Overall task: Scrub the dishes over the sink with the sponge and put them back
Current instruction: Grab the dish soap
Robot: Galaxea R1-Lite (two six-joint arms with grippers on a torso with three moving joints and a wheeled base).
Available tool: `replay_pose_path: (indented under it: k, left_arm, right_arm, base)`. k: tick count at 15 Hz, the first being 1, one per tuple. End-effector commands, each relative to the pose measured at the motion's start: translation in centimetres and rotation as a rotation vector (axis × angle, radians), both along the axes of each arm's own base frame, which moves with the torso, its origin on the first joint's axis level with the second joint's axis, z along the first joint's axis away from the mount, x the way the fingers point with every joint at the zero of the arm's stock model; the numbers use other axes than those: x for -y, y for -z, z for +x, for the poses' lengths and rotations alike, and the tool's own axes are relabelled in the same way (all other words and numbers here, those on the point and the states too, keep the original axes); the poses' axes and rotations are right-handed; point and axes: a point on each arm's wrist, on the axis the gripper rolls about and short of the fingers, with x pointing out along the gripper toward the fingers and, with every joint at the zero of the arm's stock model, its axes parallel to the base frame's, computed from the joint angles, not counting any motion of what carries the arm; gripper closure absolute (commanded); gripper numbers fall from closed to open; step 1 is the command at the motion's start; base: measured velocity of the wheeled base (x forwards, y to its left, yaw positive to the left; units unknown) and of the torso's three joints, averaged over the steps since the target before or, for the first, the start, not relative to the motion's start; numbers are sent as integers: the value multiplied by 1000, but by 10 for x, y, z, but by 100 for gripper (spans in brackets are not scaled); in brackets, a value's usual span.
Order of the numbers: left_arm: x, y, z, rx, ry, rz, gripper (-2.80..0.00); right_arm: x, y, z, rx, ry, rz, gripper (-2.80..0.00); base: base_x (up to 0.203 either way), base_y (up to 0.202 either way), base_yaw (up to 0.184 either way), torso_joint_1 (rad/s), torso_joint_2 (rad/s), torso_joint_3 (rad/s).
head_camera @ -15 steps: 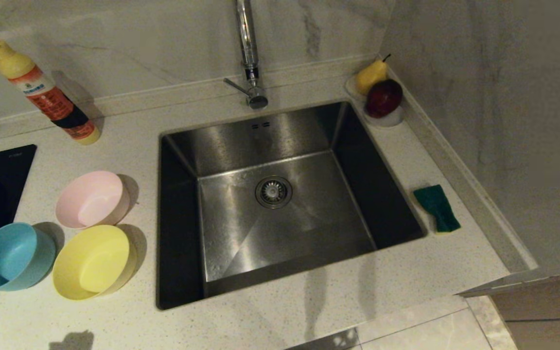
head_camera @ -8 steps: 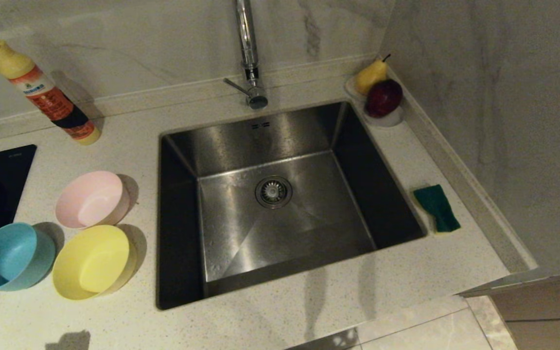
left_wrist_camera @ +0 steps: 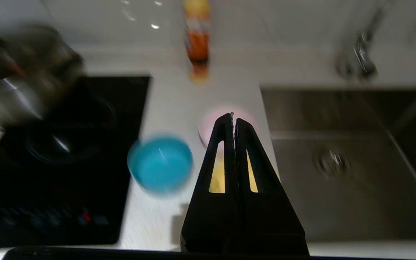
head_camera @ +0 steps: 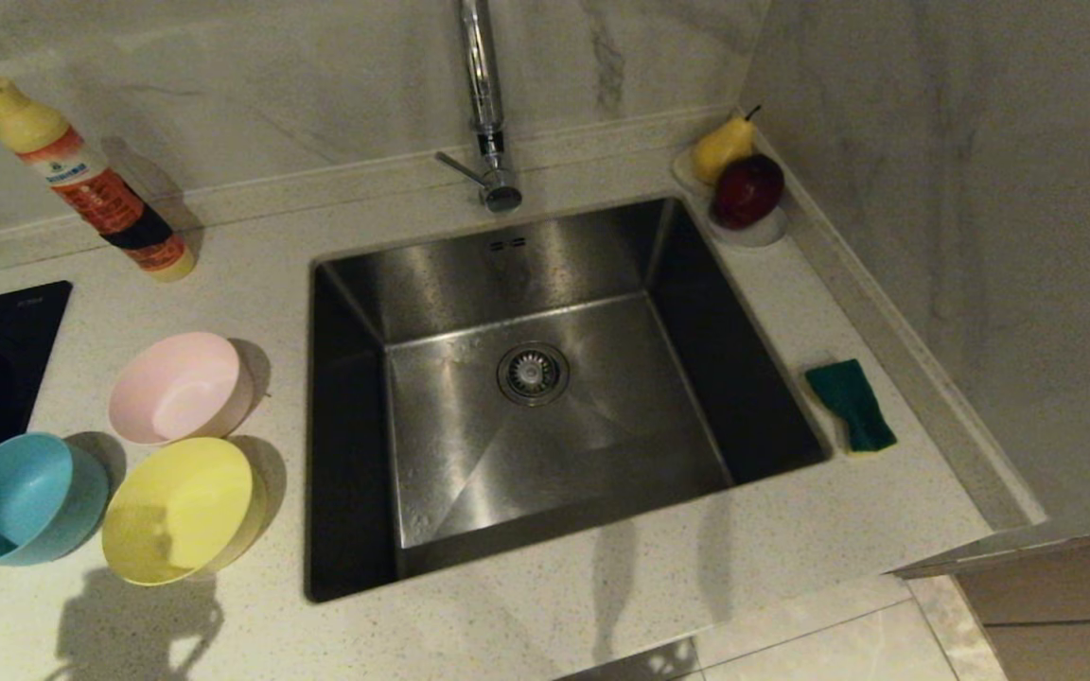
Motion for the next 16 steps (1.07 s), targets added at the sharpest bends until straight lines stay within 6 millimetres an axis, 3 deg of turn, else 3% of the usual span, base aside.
replay_pose_path:
  k: [1,4,6,12,16]
  left_arm:
    - [1,-47,36,-91,-69,-9,0]
    - [-8,-82,98,-226,-201,-32,0]
    - [-19,-89,141,-318,-236,-55,0]
    - [-50,-78,252,-368,-228,-194,0]
    - [-62,-68,296,-347,-222,-202,0]
  right_arm:
    - [0,0,0,1,0,0,0]
    - [0,0,0,1,0,0,0]
    - [0,0,0,1,0,0,0]
    - [0,0,0,1,0,0,0]
    - [0,0,0,1,0,0,0]
  base:
    - [0,0,0,0,0,0]
    - [0,0,0,0,0,0]
    - [0,0,0,0,0,0]
    - [0,0,0,0,0,0]
    - [0,0,0,0,0,0]
